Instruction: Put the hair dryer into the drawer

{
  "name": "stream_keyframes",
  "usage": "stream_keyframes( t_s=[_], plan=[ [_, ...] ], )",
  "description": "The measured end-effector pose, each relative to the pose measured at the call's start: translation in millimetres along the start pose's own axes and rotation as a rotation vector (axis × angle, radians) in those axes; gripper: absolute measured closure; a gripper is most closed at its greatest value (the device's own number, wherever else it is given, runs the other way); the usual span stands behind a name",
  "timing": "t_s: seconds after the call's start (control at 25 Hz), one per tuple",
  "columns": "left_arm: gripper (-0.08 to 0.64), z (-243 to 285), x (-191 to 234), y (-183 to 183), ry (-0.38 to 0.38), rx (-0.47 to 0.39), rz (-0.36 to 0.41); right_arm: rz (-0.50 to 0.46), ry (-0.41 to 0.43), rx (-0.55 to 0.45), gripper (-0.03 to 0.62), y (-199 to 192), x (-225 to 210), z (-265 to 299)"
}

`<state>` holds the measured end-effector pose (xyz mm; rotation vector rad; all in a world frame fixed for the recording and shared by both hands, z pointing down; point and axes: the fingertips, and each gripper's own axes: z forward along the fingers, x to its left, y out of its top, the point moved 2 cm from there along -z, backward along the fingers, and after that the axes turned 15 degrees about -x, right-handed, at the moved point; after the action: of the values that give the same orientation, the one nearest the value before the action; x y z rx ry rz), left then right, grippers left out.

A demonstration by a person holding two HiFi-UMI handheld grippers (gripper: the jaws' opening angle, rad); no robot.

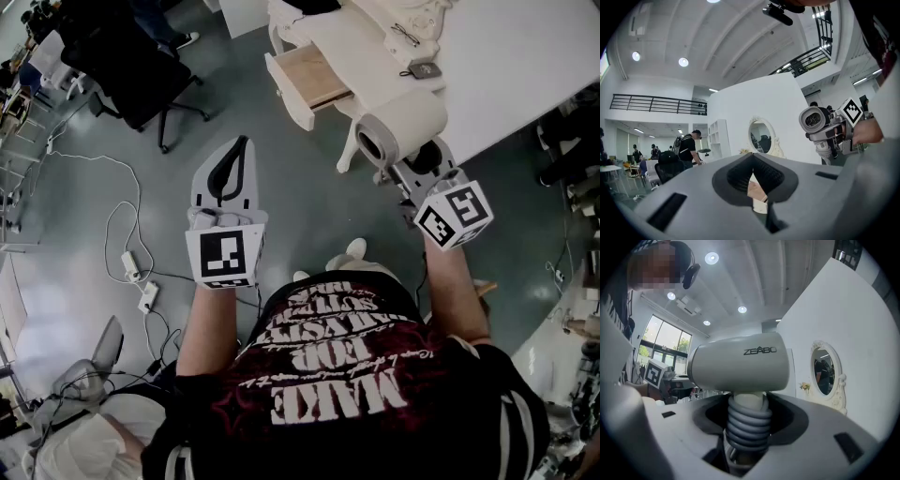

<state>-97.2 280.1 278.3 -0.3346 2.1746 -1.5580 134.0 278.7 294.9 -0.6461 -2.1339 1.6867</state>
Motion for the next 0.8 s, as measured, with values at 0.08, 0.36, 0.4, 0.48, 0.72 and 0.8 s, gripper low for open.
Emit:
stream_keyframes(
  t_s=[0.08, 0.36, 0.4, 0.48, 0.72, 0.8],
  plan=[
    [0.555, 0, 2, 0, -0.001, 0.005, -0.003, -0.005, 0.011, 0.009, 0.364, 0, 5, 2],
    [0.555, 3, 7, 8, -0.011, -0.008, -0.007, -0.024, 0.008, 0.024, 0.362, 6, 11, 8],
    [0.555, 3, 7, 8, -0.014, -0.007, -0.006, -0.021, 0.001, 0.026, 0.362, 7, 10, 8],
    [0.555, 2, 7, 8, -0.021, -0.007, -0.012, -0.013, -0.009, 0.036, 0.362, 8, 10, 6],
    [0.555, -8, 8, 4, -0.029, -0.009, -0.036, -0.012, -0.024, 0.049, 0.363, 6, 17, -4],
    [0.555, -10, 10, 2, -0.035, -0.005, -0.045, 0.003, -0.033, 0.045, 0.363, 7, 19, -3]
  ],
)
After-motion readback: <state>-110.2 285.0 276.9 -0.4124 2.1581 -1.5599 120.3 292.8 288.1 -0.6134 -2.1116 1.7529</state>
